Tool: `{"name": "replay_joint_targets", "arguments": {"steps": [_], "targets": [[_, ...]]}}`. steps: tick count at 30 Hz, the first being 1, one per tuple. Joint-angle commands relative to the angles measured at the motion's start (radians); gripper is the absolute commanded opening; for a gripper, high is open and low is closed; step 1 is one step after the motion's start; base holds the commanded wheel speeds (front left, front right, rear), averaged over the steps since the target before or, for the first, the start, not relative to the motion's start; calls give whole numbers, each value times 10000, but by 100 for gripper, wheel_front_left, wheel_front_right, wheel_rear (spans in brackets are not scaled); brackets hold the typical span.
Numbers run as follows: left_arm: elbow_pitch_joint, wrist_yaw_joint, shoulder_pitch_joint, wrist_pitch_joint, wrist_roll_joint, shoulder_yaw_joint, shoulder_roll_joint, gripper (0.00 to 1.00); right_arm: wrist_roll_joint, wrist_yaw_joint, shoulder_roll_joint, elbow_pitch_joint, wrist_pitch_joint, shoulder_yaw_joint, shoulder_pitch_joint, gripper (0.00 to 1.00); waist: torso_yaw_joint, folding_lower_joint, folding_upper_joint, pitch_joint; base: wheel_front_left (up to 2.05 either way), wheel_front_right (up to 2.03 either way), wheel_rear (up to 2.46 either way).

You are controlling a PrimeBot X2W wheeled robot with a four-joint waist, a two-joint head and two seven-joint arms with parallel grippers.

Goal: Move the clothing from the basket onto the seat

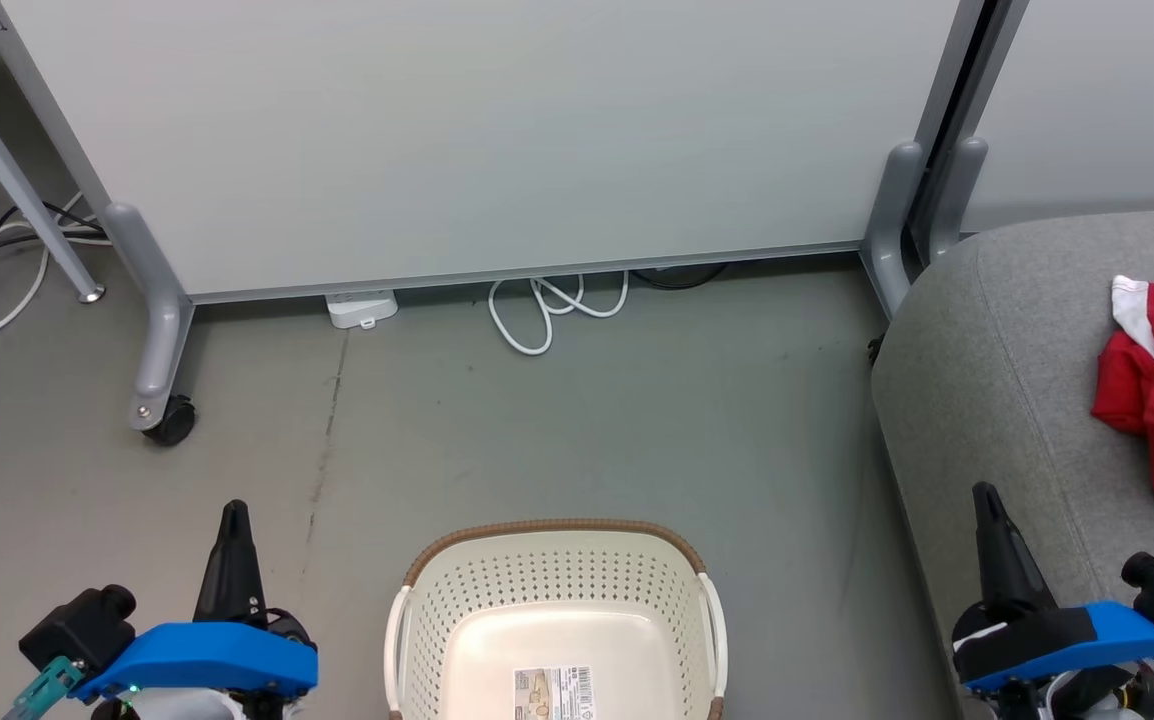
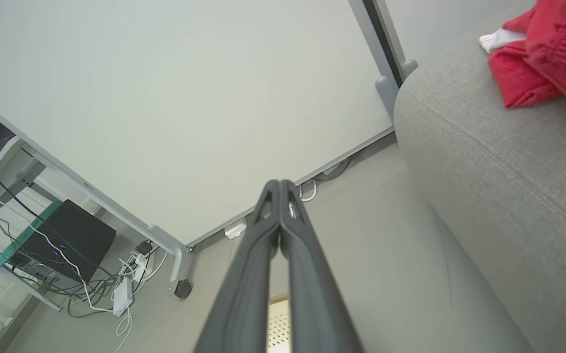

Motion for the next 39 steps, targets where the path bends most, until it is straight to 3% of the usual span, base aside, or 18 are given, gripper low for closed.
{"name": "replay_joint_targets", "arguments": {"steps": [1,39], "targets": [[-209,2,-290,112,-487,97,30,0,533,0,-27,-170,109,-40,-236,0,-8,0,-1,-8,0,0,0],[-565,-13,-436,1249,-5074,459,37,0,5223,1,-34,-275,1279,-273,-370,0,-140,0,-1,-145,0,0,0]]}}
